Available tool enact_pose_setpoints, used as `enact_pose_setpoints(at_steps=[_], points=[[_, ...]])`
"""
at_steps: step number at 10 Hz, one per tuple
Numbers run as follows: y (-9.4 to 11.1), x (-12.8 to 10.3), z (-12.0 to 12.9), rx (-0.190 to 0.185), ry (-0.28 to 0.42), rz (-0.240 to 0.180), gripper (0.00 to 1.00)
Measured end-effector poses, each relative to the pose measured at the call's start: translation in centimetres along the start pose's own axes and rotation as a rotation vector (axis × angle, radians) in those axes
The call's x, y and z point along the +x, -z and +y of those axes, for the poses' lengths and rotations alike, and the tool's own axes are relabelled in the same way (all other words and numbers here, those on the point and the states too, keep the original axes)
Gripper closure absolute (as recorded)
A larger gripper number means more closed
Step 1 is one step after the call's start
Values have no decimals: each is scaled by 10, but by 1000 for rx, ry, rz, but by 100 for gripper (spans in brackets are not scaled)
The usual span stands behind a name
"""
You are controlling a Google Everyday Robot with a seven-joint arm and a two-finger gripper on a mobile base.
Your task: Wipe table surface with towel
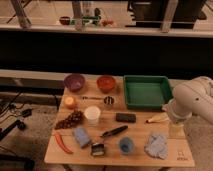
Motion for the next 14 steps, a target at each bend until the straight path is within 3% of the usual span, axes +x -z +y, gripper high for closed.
enact_pose_setpoints(at_steps=[3,7,14], points=[[-1,-1,0,-2,4,2,20],[-17,5,30,-30,-2,23,20],[-50,-4,55,-85,53,-3,20]])
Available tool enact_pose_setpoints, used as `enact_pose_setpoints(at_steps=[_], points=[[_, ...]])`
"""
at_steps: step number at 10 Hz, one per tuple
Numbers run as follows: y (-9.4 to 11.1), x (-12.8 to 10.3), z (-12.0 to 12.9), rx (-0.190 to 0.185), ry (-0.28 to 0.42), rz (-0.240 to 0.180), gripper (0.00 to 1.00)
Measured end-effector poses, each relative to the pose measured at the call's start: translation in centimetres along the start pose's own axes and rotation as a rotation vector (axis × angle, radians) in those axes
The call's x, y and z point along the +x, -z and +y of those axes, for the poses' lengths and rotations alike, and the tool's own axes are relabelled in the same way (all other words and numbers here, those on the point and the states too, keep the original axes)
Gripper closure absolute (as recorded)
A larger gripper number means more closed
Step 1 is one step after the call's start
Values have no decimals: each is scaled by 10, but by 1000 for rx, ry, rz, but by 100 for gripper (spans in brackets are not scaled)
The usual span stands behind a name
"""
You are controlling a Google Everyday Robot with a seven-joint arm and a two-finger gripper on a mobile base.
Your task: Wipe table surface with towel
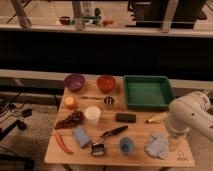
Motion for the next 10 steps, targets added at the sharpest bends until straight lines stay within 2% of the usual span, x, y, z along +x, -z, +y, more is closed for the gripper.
enact_pose_setpoints(at_steps=[5,8,10], points=[[-31,-5,13,19,90,-30,20],[-51,-8,16,5,142,-11,20],[-55,-9,17,2,146,-8,20]])
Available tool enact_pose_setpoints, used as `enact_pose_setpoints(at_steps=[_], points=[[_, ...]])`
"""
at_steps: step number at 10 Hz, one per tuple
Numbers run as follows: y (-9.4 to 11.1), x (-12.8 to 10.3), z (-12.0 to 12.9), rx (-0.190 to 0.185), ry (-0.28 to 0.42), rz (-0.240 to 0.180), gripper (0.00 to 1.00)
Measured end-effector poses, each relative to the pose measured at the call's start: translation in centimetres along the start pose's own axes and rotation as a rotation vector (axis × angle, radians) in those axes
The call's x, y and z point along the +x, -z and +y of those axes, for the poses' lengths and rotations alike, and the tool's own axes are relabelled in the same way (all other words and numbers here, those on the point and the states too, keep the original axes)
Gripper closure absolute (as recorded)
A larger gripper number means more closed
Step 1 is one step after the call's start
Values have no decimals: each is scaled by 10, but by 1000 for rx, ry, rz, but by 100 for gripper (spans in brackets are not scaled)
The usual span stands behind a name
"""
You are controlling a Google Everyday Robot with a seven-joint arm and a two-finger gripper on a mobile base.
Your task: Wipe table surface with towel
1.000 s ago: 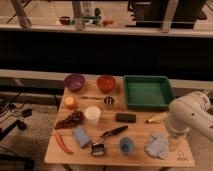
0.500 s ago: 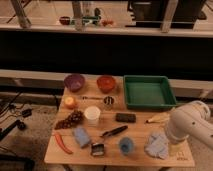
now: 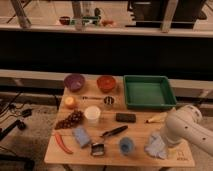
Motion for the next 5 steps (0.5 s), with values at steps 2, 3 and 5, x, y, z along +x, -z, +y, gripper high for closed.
enact_pose_setpoints(at_steps=[2,3,5], points=[[0,0,0,0,-1,1,20],[0,0,0,1,0,1,20],[1,2,1,1,-9,0,20]])
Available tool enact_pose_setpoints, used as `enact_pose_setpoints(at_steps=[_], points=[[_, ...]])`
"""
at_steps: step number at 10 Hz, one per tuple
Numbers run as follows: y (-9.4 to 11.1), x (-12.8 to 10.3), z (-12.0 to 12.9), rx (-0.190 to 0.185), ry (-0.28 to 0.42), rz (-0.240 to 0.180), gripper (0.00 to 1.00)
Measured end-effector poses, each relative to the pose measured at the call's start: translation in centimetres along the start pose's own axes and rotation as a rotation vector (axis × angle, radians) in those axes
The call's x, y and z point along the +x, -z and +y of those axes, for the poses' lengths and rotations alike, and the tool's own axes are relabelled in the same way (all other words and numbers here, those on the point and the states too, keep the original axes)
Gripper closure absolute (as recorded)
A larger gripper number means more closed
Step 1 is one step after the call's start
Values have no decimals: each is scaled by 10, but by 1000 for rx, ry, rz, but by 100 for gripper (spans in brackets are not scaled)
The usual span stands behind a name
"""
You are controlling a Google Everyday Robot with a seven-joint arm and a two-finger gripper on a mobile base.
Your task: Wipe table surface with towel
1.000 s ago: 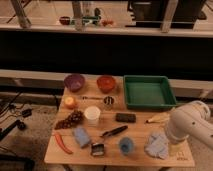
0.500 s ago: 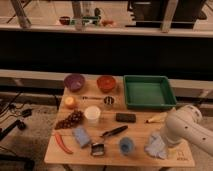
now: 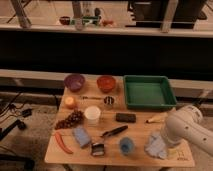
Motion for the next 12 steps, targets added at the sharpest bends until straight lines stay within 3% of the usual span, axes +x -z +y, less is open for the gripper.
enact_pose_setpoints(at_steps=[2,3,5,9,12], points=[[-12,-2,3,-31,-12,-4,20],[-28,0,6,-51,-21,-1,20],[-45,0,8,-60,-32,-7,20],[-34,-11,4,-26,-31,-42,20],[-36,-18,5,-25,-16,-58,20]])
